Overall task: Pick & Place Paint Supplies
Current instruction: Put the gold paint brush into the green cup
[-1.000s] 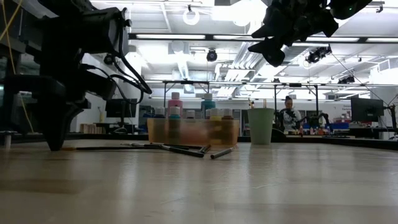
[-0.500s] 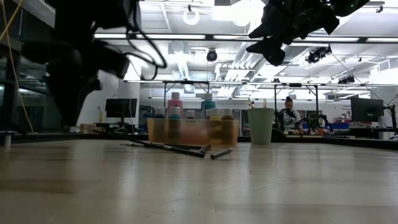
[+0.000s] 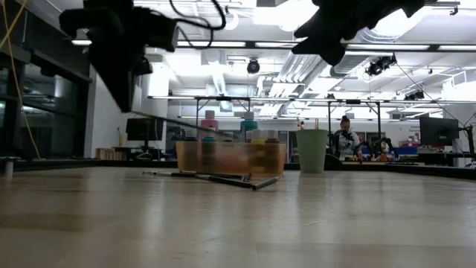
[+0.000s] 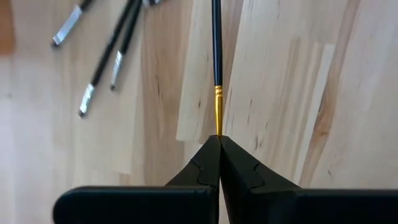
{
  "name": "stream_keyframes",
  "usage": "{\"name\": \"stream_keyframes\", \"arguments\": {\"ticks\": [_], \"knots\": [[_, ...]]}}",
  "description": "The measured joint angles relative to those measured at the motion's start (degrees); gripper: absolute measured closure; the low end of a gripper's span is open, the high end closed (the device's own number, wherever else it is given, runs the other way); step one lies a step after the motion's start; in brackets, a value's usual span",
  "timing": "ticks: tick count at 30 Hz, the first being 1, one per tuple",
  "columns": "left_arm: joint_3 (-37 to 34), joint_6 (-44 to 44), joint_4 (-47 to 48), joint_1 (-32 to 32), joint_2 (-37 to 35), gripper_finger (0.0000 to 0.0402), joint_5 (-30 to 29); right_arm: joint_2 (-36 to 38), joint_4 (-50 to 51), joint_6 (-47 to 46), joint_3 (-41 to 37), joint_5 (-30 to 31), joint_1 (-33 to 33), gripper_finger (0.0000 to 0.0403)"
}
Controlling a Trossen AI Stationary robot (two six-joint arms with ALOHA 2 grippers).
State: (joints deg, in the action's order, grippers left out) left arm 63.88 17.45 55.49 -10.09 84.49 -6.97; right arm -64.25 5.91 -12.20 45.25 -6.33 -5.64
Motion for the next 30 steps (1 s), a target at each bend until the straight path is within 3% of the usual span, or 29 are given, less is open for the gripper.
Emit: {"name": "stream_keyframes", "arguments": {"ticks": [8, 18, 23, 30], "knots": [[2.2, -2.2, 0.0, 0.5, 0.0, 0.0401, -1.4, -4.0, -2.1, 0.0, 0.8, 10.7, 9.1, 0.0222], [2.5, -2.3, 0.2, 2.8, -0.1, 0.0401, -1.1, -23.7, -4.6, 13.0, 12.8, 23.3, 17.0, 0.0222], [2.5, -2.3, 0.0, 2.7, -0.1, 0.0401, -1.0, -31.6, -9.7, 20.2, 18.5, 24.5, 17.7, 0.0222], [2.5, -2.2, -1.0, 2.7, -0.1, 0.0401, -0.6, -41.4, -9.7, 22.8, 25.7, 24.6, 17.1, 0.0222]]}}
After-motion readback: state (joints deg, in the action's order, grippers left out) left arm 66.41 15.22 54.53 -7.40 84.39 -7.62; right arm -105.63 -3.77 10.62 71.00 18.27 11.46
